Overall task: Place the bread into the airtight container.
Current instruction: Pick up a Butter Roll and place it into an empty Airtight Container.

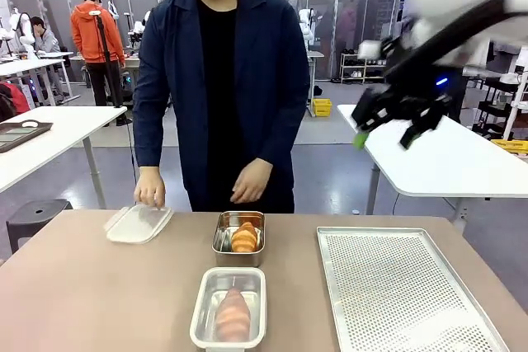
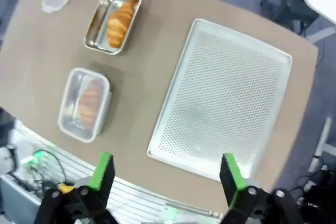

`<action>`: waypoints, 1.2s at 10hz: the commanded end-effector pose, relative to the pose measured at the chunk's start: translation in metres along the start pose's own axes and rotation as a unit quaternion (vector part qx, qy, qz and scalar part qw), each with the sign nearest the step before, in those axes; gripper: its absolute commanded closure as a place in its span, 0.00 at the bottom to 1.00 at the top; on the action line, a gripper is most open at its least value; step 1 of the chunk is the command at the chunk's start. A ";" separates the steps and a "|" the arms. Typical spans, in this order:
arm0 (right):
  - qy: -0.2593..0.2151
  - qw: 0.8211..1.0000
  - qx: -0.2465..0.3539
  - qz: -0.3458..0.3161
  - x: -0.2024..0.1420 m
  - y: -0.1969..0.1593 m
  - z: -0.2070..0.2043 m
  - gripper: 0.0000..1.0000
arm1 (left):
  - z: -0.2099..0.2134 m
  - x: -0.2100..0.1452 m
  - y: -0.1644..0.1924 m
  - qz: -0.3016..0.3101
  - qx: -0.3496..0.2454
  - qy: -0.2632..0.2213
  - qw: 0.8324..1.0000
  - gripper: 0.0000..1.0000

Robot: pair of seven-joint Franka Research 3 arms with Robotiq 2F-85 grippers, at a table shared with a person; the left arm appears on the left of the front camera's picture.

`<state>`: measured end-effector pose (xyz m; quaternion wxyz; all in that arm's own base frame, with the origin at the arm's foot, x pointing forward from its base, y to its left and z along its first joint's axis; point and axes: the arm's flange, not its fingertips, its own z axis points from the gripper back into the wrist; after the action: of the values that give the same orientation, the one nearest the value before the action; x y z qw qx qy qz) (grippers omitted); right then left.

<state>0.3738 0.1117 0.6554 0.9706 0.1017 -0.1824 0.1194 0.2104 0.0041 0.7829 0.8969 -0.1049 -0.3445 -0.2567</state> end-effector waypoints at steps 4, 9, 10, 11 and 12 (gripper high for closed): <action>-0.059 0.997 -0.037 0.041 -0.063 -0.021 0.131 0.00 | 0.000 0.001 -0.001 -0.009 -0.010 -0.002 1.000 0.00; -0.044 0.995 -0.077 0.038 -0.108 -0.003 0.155 0.00 | 0.000 0.001 -0.001 -0.009 -0.010 -0.002 1.000 0.00; -0.054 0.995 -0.063 0.055 -0.107 -0.002 0.167 0.00 | 0.000 0.001 -0.001 -0.009 -0.010 -0.002 1.000 0.00; -0.054 0.995 -0.063 0.055 -0.107 -0.002 0.167 0.00 | 0.000 0.001 -0.001 -0.009 -0.010 -0.002 1.000 0.00; -0.054 0.995 -0.063 0.055 -0.107 -0.002 0.167 0.00 | 0.000 0.001 -0.001 -0.009 -0.010 -0.002 1.000 0.00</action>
<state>0.2198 0.0495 0.7650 0.9569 0.0325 -0.2437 0.1543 0.2104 0.0041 0.7829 0.8969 -0.1049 -0.3445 -0.2567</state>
